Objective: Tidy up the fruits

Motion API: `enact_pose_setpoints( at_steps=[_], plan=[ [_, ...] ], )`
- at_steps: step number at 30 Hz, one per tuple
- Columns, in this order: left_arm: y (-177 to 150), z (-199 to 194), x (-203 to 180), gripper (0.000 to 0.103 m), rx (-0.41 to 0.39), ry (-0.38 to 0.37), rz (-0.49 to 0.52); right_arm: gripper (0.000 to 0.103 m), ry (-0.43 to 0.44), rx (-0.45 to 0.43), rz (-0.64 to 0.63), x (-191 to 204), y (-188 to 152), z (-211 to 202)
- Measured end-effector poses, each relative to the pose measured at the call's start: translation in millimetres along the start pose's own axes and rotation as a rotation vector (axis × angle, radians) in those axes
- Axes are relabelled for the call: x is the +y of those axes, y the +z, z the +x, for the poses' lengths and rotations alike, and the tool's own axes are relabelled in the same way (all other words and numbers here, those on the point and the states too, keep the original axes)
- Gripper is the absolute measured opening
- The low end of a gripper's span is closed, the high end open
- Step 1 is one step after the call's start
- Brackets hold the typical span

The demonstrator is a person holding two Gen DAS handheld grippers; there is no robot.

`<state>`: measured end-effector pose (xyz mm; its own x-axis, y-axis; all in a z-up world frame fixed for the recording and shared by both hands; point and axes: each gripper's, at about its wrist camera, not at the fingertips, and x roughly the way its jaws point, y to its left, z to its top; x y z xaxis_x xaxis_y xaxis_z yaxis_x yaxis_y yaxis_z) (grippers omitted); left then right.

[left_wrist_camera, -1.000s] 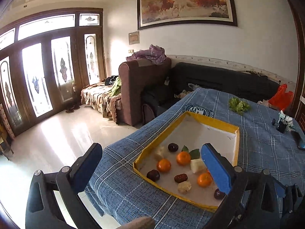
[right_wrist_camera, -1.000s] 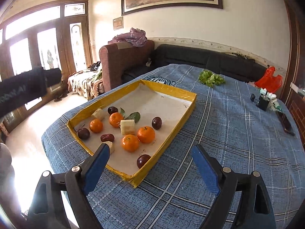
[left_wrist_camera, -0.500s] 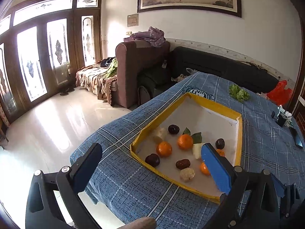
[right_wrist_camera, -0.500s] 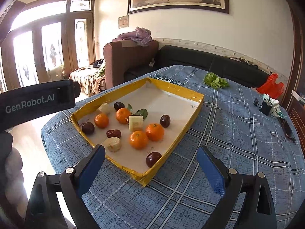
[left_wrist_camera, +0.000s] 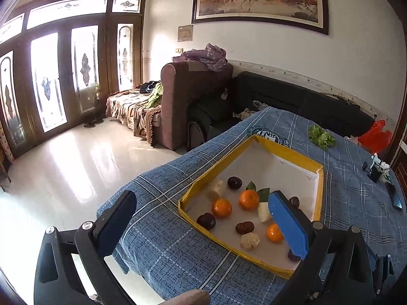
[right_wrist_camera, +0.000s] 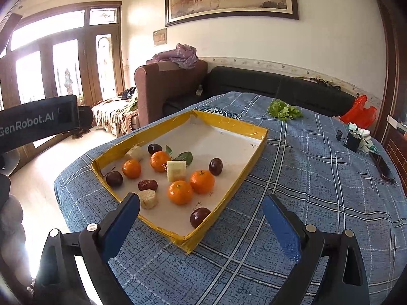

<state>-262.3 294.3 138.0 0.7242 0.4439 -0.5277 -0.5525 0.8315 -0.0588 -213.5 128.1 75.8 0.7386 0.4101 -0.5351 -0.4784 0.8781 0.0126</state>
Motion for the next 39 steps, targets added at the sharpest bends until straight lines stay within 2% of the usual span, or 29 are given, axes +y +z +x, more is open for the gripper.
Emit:
enact_pose_setpoints(
  at_steps=[4,7,15,21,25,27,31,34,39],
  plan=[
    [6,-12,10,0.103,-0.03,0.032,-0.005,0.101,0.009,-0.021,0.009,4,3,1],
    [12,-29,25,0.103,-0.07,0.086,-0.015,0.101,0.032,-0.038,0.001,11,7,3],
    [28,-68,76,0.103,-0.151,0.25,-0.08,0.101,0.147,-0.098,-0.008,46,36,10],
    [37,-100,106,0.103,-0.225,0.367,-0.137,0.101,0.25,-0.111,0.004,75,58,17],
    [37,-101,107,0.103,-0.239,0.356,-0.177,0.101,0.276,-0.142,-0.024,85,56,11],
    [37,-92,95,0.103,-0.224,0.338,-0.176,0.103,0.253,-0.158,-0.042,81,47,6],
    [29,-75,65,0.103,-0.197,0.3,-0.124,0.103,0.229,-0.149,-0.047,66,34,4],
    [26,-73,46,0.103,-0.187,0.299,-0.055,0.103,0.22,-0.128,-0.06,60,27,7],
    [24,-73,34,0.103,-0.176,0.244,-0.046,0.103,0.223,-0.137,-0.078,56,25,4]
  ],
)
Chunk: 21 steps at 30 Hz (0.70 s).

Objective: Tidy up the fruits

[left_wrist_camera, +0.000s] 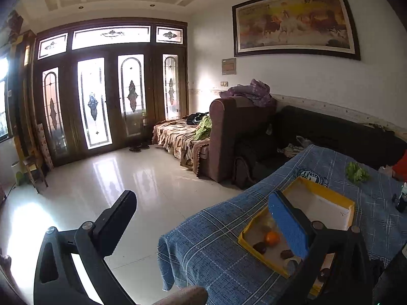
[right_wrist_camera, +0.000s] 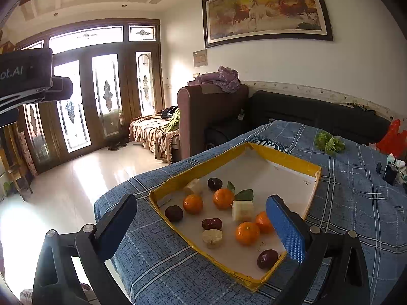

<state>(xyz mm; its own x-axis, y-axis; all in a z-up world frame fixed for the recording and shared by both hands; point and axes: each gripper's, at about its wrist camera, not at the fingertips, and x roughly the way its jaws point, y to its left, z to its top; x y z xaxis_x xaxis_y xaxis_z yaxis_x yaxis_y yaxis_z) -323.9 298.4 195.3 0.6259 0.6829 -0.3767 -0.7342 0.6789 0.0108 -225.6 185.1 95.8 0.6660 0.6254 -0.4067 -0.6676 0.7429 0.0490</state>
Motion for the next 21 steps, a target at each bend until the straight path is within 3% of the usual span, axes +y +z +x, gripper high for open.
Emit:
enact_pose_setpoints(
  at_steps=[10,15,21],
  plan=[
    [-32,36,-49,0.103,0.142,-0.171,0.033,0.103,-0.136,0.003,0.006,-42,-6,-20],
    [-45,51,-63,0.103,0.208,-0.192,0.082,0.103,-0.178,0.052,-0.001,-50,-10,-12],
    [-52,69,-49,0.103,0.256,-0.208,0.062,0.103,-0.173,0.1,-0.013,-42,-10,4]
  ],
)
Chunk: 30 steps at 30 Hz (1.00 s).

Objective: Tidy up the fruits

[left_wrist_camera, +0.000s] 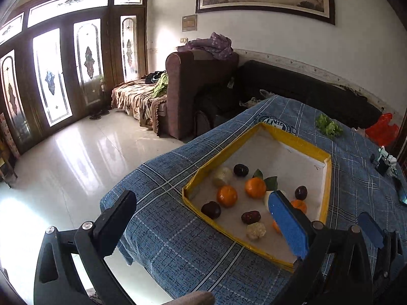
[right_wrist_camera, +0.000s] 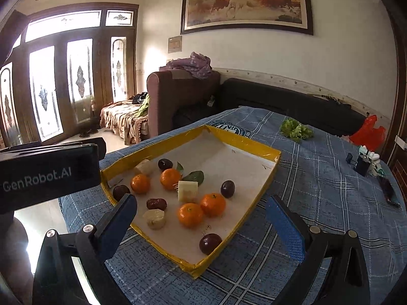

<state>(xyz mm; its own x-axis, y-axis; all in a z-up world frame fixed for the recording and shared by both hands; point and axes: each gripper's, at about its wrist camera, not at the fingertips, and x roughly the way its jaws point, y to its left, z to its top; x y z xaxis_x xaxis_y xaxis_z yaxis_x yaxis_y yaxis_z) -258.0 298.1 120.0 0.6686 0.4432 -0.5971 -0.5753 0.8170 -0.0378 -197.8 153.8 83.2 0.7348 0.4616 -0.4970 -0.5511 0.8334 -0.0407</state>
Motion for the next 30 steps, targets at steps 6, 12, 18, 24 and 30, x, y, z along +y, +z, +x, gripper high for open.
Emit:
enact_pose_setpoints(
  at_steps=[6,12,18,24,30],
  plan=[
    [-4,15,15,0.103,0.047,-0.017,-0.041,0.103,-0.002,0.042,-0.017,12,2,13],
    [-7,20,24,0.103,0.067,-0.034,-0.084,0.103,-0.005,0.067,-0.044,25,1,19],
    [-9,23,29,0.103,0.084,-0.043,-0.106,0.103,-0.015,0.074,-0.071,33,0,22],
    [-9,20,31,0.103,0.079,-0.039,-0.117,0.103,-0.027,0.073,-0.064,32,2,22],
    [-9,16,29,0.103,0.079,-0.053,-0.112,0.103,-0.02,0.077,-0.06,33,2,20]
  ],
)
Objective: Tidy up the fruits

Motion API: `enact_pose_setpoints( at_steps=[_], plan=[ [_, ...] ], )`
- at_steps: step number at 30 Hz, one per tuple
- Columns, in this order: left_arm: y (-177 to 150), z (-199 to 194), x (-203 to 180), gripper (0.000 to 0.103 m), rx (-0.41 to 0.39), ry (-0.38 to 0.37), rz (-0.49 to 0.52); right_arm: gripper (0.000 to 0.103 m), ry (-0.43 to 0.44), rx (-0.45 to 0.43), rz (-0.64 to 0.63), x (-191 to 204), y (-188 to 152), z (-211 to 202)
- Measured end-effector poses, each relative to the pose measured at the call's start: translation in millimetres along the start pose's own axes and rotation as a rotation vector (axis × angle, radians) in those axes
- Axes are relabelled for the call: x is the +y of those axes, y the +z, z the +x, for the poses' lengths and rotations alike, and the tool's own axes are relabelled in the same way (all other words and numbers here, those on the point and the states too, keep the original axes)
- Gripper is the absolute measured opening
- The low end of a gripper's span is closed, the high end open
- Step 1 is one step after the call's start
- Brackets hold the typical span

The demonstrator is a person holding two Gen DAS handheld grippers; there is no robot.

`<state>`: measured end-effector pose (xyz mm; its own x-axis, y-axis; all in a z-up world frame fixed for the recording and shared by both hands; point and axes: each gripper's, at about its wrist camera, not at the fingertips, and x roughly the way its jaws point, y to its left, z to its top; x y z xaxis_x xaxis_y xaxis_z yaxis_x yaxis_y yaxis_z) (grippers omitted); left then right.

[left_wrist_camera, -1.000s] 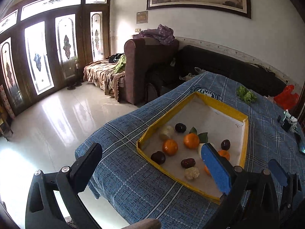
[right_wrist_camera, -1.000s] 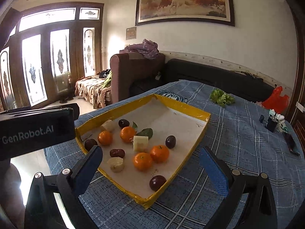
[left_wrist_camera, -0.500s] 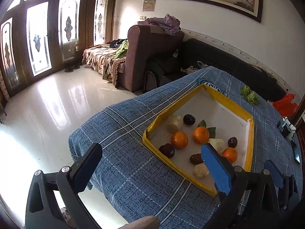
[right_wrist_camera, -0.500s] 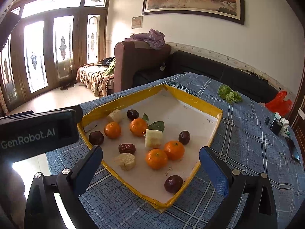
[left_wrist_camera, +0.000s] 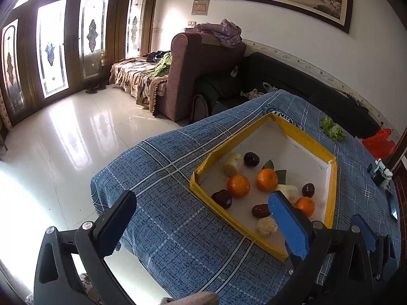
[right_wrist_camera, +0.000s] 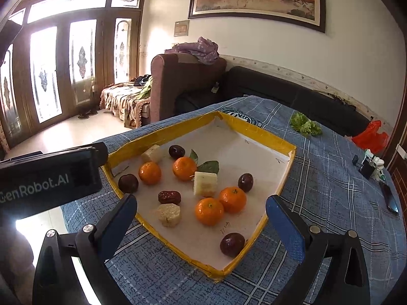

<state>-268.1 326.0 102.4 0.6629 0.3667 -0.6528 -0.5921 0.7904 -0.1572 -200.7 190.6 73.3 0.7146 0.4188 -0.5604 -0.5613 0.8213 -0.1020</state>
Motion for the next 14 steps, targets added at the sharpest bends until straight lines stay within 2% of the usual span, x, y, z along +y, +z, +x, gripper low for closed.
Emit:
enact_pose_setpoints(
  at_steps=[14],
  plan=[
    [1.7,-11.0,0.5,0.103,-0.014,0.055,-0.004,0.103,0.018,-0.015,0.014,-2.3,-1.1,-7.6]
  ],
)
